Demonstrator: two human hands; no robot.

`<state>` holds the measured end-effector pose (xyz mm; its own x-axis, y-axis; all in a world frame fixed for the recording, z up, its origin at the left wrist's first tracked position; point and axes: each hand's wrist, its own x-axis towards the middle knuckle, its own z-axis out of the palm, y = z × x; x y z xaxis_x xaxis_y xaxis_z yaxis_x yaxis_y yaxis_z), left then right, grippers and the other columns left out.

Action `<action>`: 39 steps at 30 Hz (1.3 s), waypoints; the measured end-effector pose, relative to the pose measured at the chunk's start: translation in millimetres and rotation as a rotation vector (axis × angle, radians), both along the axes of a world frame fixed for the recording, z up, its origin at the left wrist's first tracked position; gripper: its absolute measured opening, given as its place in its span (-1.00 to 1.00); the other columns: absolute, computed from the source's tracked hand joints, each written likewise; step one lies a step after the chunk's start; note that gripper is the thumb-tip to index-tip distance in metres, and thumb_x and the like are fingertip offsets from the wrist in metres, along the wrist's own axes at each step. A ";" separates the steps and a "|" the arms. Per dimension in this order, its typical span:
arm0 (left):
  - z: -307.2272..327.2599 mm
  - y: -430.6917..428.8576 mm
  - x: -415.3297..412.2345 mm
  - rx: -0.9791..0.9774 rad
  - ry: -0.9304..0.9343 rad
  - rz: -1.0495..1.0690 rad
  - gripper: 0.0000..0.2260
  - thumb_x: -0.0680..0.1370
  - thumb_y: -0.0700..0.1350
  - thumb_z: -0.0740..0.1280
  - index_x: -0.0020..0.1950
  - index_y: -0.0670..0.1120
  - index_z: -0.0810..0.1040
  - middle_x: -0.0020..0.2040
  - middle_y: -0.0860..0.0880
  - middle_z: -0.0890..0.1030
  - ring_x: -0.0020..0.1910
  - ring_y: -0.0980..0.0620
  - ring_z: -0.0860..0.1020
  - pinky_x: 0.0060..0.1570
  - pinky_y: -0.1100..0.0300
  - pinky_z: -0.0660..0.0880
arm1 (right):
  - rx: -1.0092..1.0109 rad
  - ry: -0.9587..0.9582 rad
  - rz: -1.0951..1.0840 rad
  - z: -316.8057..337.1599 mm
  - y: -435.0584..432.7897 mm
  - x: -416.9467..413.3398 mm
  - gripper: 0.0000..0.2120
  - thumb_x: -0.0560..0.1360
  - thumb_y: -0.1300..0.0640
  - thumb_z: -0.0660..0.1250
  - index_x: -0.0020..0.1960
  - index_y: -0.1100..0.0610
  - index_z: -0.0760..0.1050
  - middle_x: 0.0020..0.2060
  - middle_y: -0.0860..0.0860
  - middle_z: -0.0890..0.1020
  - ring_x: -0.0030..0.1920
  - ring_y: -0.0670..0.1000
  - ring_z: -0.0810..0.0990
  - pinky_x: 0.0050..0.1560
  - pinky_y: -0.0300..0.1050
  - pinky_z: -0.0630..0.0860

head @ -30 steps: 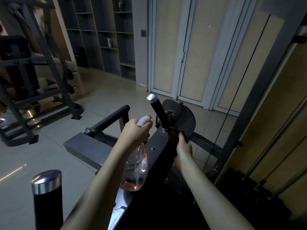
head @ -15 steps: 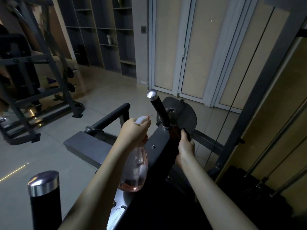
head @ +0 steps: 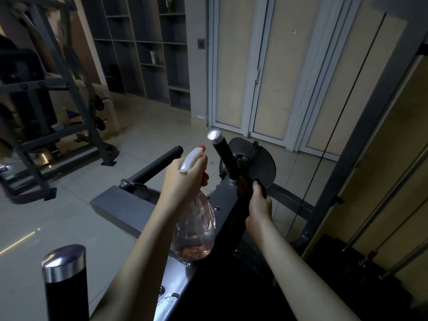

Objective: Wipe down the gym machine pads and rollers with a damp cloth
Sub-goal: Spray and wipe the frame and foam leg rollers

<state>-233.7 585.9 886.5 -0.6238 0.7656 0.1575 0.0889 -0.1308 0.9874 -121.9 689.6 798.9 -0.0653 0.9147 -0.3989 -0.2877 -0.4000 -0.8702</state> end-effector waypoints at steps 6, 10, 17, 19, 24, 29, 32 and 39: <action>-13.4 -2.9 6.3 -0.014 -0.020 0.029 -0.75 0.57 -0.04 0.31 -0.31 -0.02 0.51 -0.32 -0.10 0.55 -0.27 -0.05 0.47 -0.20 0.07 0.35 | 0.059 -0.054 -0.005 24.2 14.8 -6.2 -0.48 0.56 -0.11 0.22 0.43 0.10 0.27 0.31 0.13 0.43 0.26 0.17 0.45 0.26 0.03 0.40; -14.5 -0.4 4.6 -0.004 0.037 0.032 -0.75 0.55 -0.01 0.30 -0.27 -0.11 0.46 -0.31 -0.11 0.50 -0.28 0.00 0.46 -0.18 0.07 0.34 | 0.185 -0.032 0.038 48.3 23.2 -21.0 -0.46 0.58 -0.15 0.16 0.47 0.06 0.21 0.37 0.11 0.38 0.30 0.11 0.41 0.18 -0.04 0.35; -18.9 2.5 7.7 0.005 0.053 -0.001 -0.70 0.54 -0.05 0.28 -0.27 -0.23 0.35 -0.28 -0.07 0.39 -0.24 -0.01 0.37 -0.18 0.06 0.29 | 0.505 -0.190 0.180 46.7 41.6 -64.4 -0.60 0.64 -0.04 0.05 0.43 0.07 0.27 0.35 0.06 0.42 0.34 0.08 0.38 0.11 -0.22 0.26; -20.7 0.8 6.5 0.029 0.051 0.004 -0.75 0.56 -0.08 0.27 -0.25 -0.20 0.38 -0.27 -0.07 0.38 -0.24 -0.01 0.35 -0.19 0.07 0.29 | 0.452 -0.151 0.160 32.7 44.3 -65.0 -0.64 0.65 -0.01 0.04 0.40 0.06 0.29 0.24 0.05 0.47 0.28 0.05 0.42 0.08 -0.21 0.27; -20.8 -1.2 6.8 0.058 0.056 0.014 -0.75 0.57 -0.14 0.25 -0.21 -0.30 0.44 -0.25 -0.08 0.40 -0.24 -0.01 0.33 -0.22 0.09 0.27 | 0.552 -0.279 0.231 7.3 51.2 -47.5 -0.68 0.65 0.17 0.02 0.39 0.05 0.26 0.21 -0.02 0.47 0.14 -0.10 0.44 -0.09 -0.39 0.35; -19.2 -0.5 12.5 0.024 0.087 0.027 -0.76 0.59 -0.13 0.25 -0.22 -0.23 0.43 -0.27 -0.10 0.40 -0.25 -0.01 0.36 -0.20 0.08 0.31 | 0.571 -0.309 0.172 8.3 71.5 -36.5 -0.81 0.63 0.17 0.09 0.21 0.06 0.37 0.15 0.05 0.53 0.14 0.05 0.52 -0.10 -0.27 0.39; -18.8 -1.5 9.7 0.032 0.114 0.031 -0.83 0.52 -0.08 0.23 -0.21 -0.14 0.37 -0.32 -0.23 0.34 -0.26 -0.02 0.31 -0.22 0.06 0.27 | 0.628 -0.290 0.165 9.4 74.8 -47.9 -0.74 0.64 0.14 0.08 0.29 0.06 0.37 0.18 0.00 0.48 0.18 0.03 0.48 0.03 -0.20 0.40; -21.1 -2.7 7.8 0.066 0.256 0.054 -0.76 0.50 -0.12 0.18 -0.16 -0.31 0.30 -0.27 -0.34 0.35 -0.32 -0.21 0.36 -0.24 0.05 0.27 | 0.439 -0.363 0.233 -12.1 79.0 -52.8 -0.70 0.64 0.13 0.02 0.34 0.09 0.32 0.14 0.08 0.53 0.08 0.09 0.54 0.03 -0.10 0.41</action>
<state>-225.9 583.1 865.5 -0.5971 0.7150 0.3636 0.3429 -0.1822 0.9215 -174.7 768.6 786.8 -0.2140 0.9766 -0.0221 0.1095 0.0015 -0.9940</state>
